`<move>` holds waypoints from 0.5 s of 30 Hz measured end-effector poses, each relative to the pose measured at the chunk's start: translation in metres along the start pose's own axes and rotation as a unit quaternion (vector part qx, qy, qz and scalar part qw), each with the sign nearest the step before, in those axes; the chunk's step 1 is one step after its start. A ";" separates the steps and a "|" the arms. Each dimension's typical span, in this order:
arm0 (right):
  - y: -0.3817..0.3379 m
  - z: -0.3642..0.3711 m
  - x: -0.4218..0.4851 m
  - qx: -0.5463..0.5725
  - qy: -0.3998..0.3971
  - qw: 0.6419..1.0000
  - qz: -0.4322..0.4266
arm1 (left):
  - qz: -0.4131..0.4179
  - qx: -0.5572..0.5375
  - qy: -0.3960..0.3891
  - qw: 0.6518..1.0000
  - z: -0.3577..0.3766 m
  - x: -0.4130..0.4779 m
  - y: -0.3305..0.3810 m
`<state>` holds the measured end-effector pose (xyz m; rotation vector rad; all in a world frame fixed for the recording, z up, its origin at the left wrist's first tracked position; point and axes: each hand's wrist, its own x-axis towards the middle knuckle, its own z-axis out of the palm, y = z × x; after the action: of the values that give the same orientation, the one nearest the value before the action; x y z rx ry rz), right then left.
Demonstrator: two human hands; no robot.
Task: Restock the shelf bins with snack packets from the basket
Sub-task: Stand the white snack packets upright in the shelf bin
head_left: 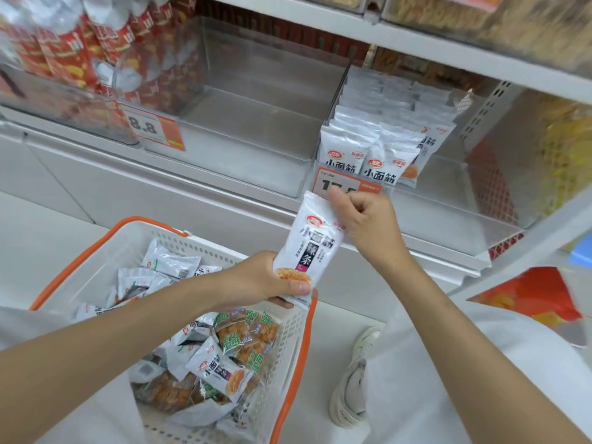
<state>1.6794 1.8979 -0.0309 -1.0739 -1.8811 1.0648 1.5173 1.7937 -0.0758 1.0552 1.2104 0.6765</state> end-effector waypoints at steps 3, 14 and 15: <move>-0.003 -0.016 -0.004 0.076 -0.114 0.987 0.080 | 0.022 -0.005 0.026 0.999 -0.001 0.006 0.016; -0.040 -0.138 0.003 0.008 0.154 0.985 -0.073 | 0.247 0.219 0.207 0.921 0.012 0.060 0.157; -0.039 -0.151 0.004 -0.013 0.179 0.980 -0.090 | 0.266 0.257 0.214 0.904 0.014 0.067 0.171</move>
<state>1.7959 1.9349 0.0657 -1.0108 -1.6683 0.6925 1.5666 1.9156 0.0526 1.7837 1.5390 1.0837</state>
